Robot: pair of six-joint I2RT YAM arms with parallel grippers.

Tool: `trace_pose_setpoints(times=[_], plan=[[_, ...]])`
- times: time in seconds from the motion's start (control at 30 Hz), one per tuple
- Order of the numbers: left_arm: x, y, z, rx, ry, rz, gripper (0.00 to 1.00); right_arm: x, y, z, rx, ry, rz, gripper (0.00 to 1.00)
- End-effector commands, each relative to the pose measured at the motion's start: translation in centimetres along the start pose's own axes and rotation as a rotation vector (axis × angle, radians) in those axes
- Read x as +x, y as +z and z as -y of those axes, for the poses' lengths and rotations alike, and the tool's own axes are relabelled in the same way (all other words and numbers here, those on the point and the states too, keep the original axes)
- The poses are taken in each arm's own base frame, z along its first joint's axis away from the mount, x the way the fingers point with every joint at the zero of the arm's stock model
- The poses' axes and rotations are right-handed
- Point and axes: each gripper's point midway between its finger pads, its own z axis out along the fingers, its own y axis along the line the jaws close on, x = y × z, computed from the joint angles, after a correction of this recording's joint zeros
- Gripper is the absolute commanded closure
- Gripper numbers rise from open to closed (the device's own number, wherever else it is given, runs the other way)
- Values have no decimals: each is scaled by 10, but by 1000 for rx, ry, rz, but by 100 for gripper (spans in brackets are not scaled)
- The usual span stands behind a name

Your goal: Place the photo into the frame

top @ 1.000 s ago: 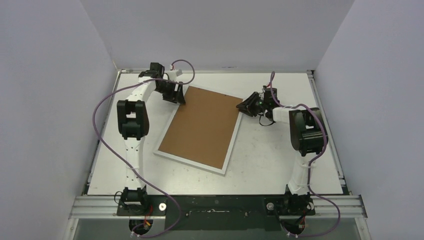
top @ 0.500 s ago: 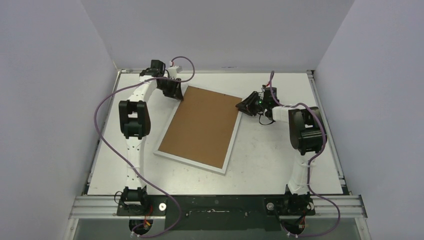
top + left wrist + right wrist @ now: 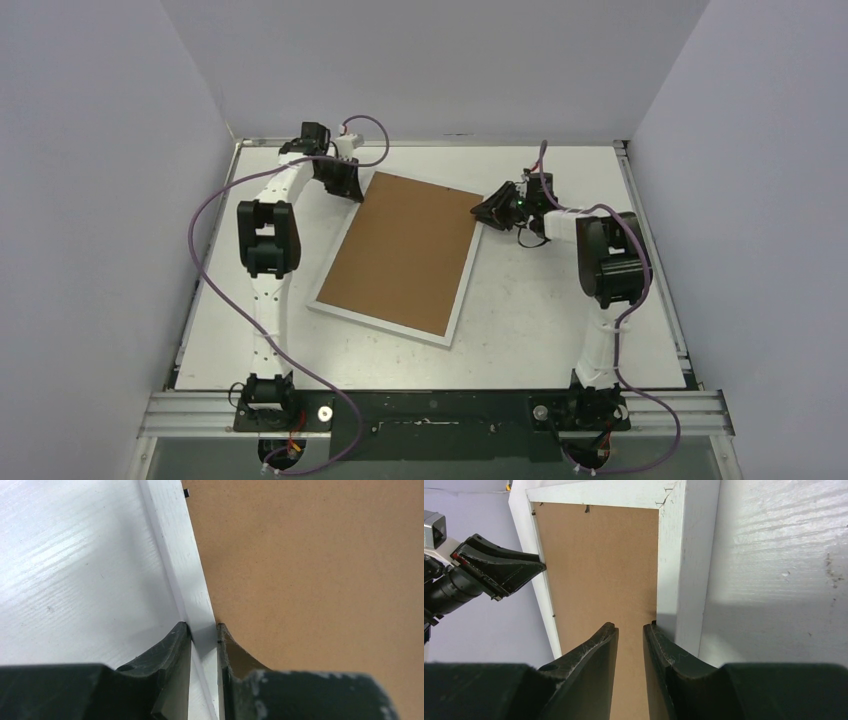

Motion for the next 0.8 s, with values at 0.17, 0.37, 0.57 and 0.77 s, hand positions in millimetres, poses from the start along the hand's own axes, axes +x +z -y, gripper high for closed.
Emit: trace_pose_setpoints(times=[0.17,0.37,0.57,0.77], plan=[[18,9,27,53,147,-96,100,6,19,9,22,-20,-38,72],[25,7,31,64,179,-123,100,2,28,-1,-10,-29,-44,73],[32,3,34,80,214,-143,100,3,41,-17,-44,-63,-58,72],[34,-3,29,63,184,-151,100,-4,35,-39,-95,-107,-52,73]])
